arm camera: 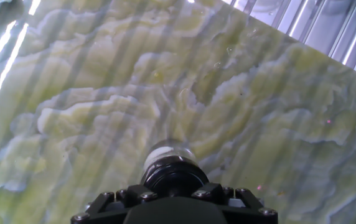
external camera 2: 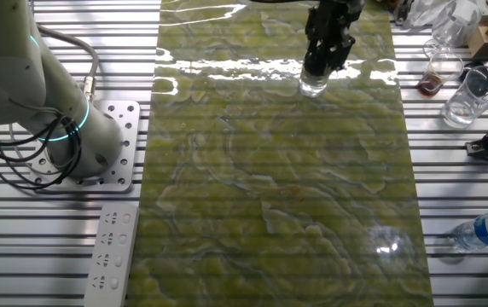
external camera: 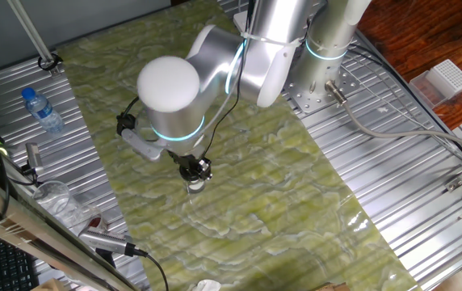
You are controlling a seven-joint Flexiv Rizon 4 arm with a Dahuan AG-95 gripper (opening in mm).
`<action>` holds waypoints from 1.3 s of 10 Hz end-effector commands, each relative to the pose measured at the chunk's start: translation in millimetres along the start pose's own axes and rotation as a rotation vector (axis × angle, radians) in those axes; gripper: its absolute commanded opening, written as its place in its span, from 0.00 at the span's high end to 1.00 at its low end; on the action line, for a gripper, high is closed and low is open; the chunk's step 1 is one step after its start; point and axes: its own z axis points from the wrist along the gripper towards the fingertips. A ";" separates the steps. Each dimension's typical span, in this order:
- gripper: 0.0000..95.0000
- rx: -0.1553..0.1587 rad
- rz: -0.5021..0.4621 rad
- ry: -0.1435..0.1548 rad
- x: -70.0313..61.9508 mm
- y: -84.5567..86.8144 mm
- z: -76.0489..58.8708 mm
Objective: Screw the lid onto the jar
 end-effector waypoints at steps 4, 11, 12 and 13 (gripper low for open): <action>0.40 0.023 0.031 0.023 0.2 -1.1 -1.7; 0.20 0.013 0.074 0.044 0.6 -1.3 -2.3; 0.20 0.011 0.081 0.056 0.6 -1.3 -2.3; 0.20 0.010 0.083 0.055 0.6 -1.3 -2.3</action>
